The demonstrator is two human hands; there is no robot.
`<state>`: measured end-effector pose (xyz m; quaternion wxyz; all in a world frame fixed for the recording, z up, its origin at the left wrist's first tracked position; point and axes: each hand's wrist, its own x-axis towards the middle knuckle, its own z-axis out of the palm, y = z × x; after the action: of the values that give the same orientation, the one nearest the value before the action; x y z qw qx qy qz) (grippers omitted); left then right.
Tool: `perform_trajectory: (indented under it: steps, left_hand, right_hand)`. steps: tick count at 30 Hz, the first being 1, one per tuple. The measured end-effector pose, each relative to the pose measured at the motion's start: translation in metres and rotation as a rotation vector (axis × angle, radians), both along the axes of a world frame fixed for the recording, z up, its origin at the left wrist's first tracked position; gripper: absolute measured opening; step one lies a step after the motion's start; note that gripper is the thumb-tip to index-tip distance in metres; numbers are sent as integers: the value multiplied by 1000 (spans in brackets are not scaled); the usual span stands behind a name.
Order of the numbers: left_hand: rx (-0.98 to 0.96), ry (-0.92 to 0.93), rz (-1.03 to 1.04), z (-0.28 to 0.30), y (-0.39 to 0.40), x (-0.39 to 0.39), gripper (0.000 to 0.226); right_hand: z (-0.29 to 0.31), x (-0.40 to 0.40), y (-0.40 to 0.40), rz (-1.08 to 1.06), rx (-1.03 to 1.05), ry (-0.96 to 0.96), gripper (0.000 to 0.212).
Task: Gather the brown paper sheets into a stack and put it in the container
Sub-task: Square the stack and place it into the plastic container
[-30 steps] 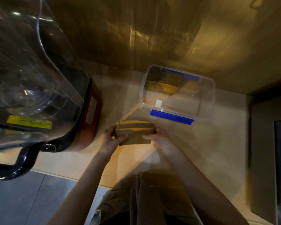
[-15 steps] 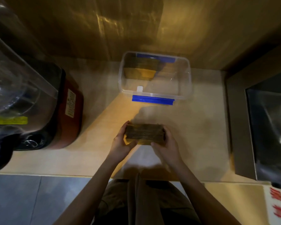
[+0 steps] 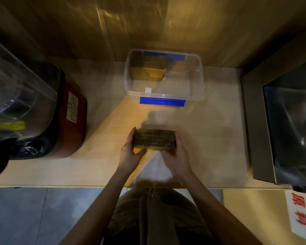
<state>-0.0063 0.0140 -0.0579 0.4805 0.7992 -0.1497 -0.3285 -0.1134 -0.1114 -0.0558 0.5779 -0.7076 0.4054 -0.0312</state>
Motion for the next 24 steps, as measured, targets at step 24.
perform_trajectory:
  steps: [24]
  left_hand:
    - [282,-275,-446,52,-20,70,49]
  right_hand:
    - [34,27,-70,454,-193,106,46]
